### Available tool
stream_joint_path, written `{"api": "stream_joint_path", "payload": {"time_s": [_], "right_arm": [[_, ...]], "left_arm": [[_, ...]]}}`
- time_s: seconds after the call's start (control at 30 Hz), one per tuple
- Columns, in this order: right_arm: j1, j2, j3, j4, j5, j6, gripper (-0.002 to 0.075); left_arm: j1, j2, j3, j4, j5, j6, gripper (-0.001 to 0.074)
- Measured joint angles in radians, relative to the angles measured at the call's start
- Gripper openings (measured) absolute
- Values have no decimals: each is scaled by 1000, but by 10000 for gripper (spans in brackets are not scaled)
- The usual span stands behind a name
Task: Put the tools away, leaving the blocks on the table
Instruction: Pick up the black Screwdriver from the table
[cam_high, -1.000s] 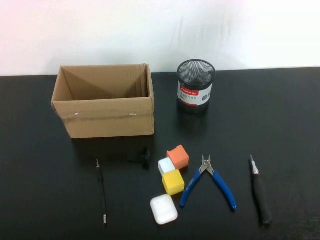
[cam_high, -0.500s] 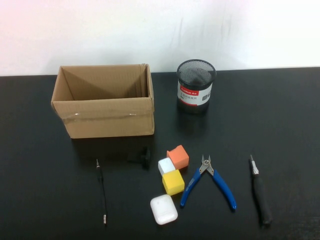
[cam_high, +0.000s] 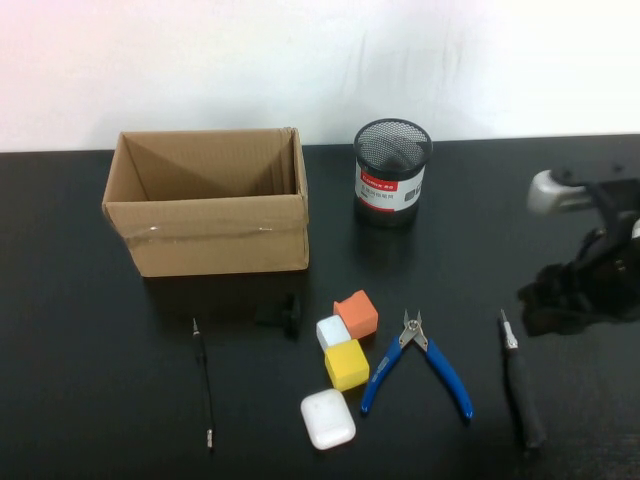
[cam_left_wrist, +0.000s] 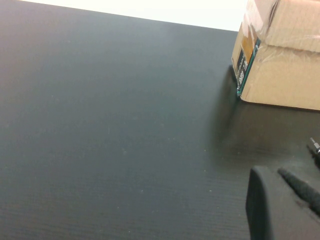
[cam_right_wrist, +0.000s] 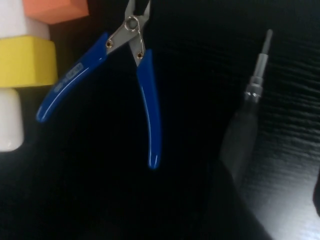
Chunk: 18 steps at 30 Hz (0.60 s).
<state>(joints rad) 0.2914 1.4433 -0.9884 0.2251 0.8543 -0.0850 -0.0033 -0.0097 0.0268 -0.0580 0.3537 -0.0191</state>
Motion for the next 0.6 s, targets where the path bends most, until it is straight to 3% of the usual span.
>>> {"api": "stream_joint_path", "payload": {"time_s": [0.6], "right_arm": [[7,322,-15,-2,-196,0,327]], "left_arm": [[0,0,0,0,0,0,-4]]}}
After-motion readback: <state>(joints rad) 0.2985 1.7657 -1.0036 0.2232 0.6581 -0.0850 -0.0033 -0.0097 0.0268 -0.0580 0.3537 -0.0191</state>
